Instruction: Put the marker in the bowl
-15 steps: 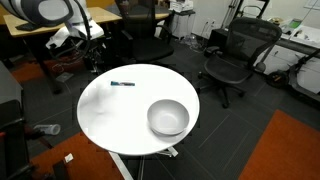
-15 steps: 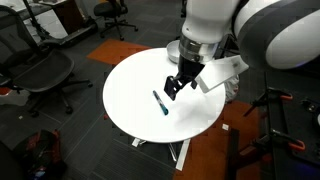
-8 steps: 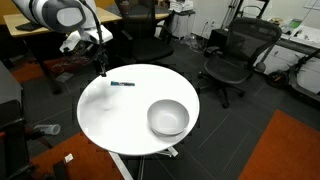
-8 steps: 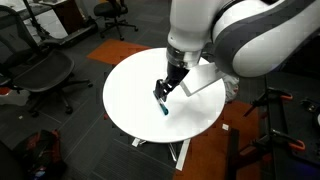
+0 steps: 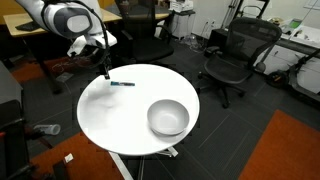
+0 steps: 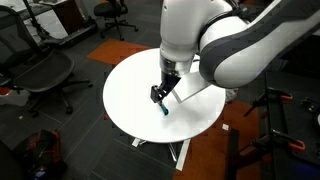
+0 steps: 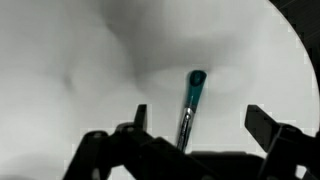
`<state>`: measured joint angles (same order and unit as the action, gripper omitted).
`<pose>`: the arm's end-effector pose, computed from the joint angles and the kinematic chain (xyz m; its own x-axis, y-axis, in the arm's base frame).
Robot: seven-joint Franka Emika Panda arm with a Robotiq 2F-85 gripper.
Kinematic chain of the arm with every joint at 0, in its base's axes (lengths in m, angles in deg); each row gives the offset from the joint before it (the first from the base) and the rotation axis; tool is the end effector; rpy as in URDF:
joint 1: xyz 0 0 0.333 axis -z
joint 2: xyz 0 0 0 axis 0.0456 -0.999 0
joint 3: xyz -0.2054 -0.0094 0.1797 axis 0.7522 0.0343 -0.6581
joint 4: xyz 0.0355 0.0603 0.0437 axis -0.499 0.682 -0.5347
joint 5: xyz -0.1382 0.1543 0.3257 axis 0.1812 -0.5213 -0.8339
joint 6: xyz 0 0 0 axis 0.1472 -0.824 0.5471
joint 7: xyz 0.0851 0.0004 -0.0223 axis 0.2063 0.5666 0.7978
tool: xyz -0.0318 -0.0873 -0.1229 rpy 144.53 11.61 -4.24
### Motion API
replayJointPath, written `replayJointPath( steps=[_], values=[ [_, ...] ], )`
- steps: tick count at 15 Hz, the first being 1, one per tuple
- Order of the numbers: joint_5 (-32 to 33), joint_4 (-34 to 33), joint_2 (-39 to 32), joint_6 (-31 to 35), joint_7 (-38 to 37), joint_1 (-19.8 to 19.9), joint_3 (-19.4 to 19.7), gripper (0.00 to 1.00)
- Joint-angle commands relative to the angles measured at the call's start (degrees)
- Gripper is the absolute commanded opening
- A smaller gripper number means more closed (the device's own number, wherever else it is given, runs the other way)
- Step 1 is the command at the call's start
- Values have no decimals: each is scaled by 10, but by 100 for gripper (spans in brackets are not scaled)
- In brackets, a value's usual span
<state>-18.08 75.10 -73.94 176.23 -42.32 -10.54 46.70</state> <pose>0.5488 0.1135 0.1224 0.8389 -0.5361 0.0946 -0.5352 -0.8439 -0.0364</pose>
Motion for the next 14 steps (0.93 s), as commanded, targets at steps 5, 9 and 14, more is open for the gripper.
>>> replayJointPath(
  steps=[5,9,14],
  values=[
    [-11,-41,-49,25,-9,-12,21,100],
    [-16,-60,-75,30,-7,-12,31,100],
    [-17,-82,-104,42,-6,-15,45,100]
  ],
)
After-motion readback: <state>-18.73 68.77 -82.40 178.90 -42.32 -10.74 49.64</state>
